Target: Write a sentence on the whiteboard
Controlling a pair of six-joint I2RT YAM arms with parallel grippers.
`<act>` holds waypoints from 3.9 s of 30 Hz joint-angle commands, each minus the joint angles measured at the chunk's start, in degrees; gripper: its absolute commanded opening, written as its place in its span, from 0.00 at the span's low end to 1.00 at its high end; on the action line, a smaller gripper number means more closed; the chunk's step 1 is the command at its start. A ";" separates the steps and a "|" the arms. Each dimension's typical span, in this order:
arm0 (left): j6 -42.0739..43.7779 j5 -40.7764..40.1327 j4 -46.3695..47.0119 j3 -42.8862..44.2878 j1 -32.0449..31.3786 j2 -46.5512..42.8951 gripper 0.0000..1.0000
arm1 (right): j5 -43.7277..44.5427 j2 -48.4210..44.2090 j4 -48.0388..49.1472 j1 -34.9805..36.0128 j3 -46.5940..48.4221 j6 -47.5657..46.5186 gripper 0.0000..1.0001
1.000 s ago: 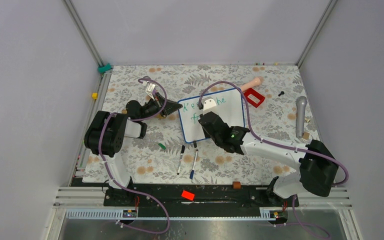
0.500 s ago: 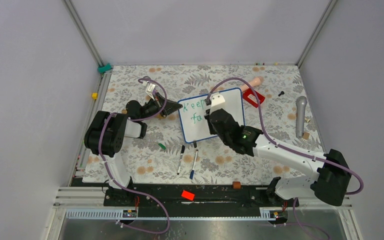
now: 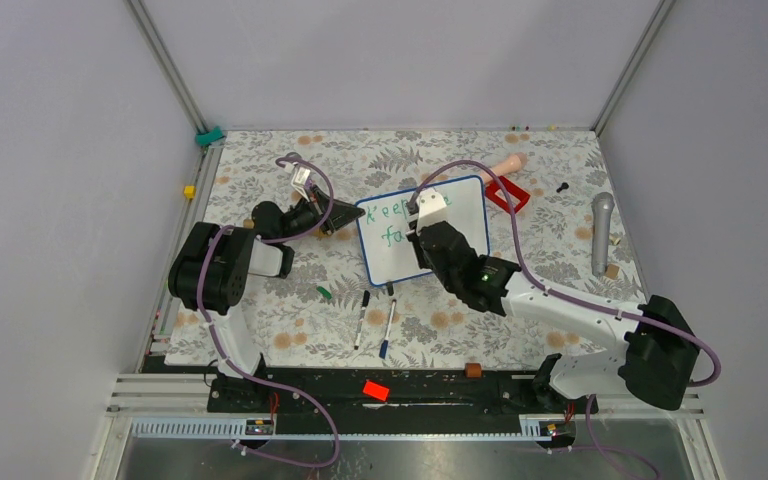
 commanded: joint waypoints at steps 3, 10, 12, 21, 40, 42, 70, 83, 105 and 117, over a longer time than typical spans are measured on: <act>4.32 -0.40 2.66 -1.57 -0.61 -1.86 0.00 | 1.44 -0.70 4.90 -0.43 -2.59 -1.51 0.00; 2.45 2.47 2.65 1.30 -0.56 0.46 0.00 | -1.05 -0.61 1.61 -0.40 -0.51 -1.05 0.00; 2.48 2.40 2.63 1.27 -0.60 0.52 0.00 | -1.88 0.25 -0.28 -0.42 1.03 -1.05 0.00; 2.56 2.44 2.63 1.13 -0.61 0.40 0.00 | -1.94 2.28 -1.19 -0.42 2.86 -0.77 0.00; 2.58 2.55 2.64 1.09 -0.60 0.17 0.00 | -1.88 6.40 -3.65 -1.86 6.16 0.28 0.00; 2.56 2.56 2.63 1.14 -0.61 0.17 0.00 | -1.95 6.79 -3.70 -2.00 6.39 0.33 0.00; 2.74 2.37 2.64 0.88 -0.61 -0.06 0.00 | -3.83 0.40 -4.46 -2.45 4.05 0.83 0.00; 2.74 2.37 2.64 0.92 -0.61 -0.07 0.00 | -4.96 2.66 -5.39 -2.45 3.02 1.54 0.00; 2.65 2.43 2.65 0.96 -0.61 -0.01 0.00 | -3.63 5.99 -5.50 -2.45 5.20 0.48 0.00; 2.75 2.48 2.66 0.90 -0.59 -0.18 0.00 | -4.93 5.01 -8.08 -2.46 4.68 1.37 0.00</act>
